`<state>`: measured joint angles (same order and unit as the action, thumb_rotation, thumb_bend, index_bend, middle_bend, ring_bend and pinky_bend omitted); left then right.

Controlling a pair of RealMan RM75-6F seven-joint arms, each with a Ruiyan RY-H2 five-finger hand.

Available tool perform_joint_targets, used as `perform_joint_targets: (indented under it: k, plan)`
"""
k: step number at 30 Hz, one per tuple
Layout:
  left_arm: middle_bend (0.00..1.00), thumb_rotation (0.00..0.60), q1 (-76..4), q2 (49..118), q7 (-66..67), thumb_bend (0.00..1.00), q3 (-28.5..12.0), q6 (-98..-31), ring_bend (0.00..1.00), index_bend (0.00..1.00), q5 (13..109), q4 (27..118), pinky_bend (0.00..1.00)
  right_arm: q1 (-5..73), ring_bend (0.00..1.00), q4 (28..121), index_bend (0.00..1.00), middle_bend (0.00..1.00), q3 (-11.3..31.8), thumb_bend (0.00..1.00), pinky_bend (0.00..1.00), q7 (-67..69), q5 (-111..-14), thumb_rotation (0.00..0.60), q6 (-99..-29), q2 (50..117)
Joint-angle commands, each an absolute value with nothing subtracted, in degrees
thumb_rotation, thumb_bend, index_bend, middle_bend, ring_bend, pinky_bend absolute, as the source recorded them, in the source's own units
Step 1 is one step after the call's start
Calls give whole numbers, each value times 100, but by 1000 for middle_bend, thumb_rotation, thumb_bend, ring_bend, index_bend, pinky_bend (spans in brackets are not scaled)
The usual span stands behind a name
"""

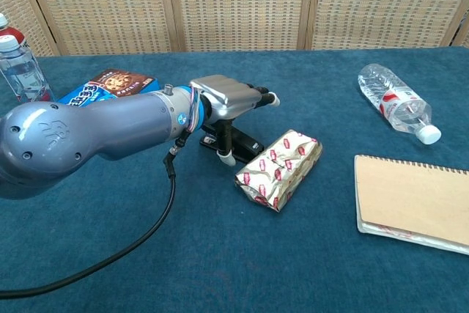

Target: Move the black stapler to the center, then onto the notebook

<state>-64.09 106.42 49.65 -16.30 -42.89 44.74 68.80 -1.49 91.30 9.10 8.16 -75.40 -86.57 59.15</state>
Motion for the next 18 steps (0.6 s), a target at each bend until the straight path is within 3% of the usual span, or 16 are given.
perform_joint_targets:
  k: [1,5,18]
  plan:
    - [0,600,-6411,10484,4897,0,-1631,-4416,0,0,4451,7131,81,-148,0,9132,0,0,907,0,0,815,-7547,600,-8655,5914]
    - [0,600,-6269,10143,4546,0,-1665,-4588,0,0,4730,7630,3,-146,0,9130,0,0,900,0,0,811,-7552,600,-8643,5916]
    - [0,600,-5007,7899,3176,0,-1242,-5854,0,0,6789,9603,0,-133,0,9184,0,0,881,0,0,707,-7600,600,-8655,5932]
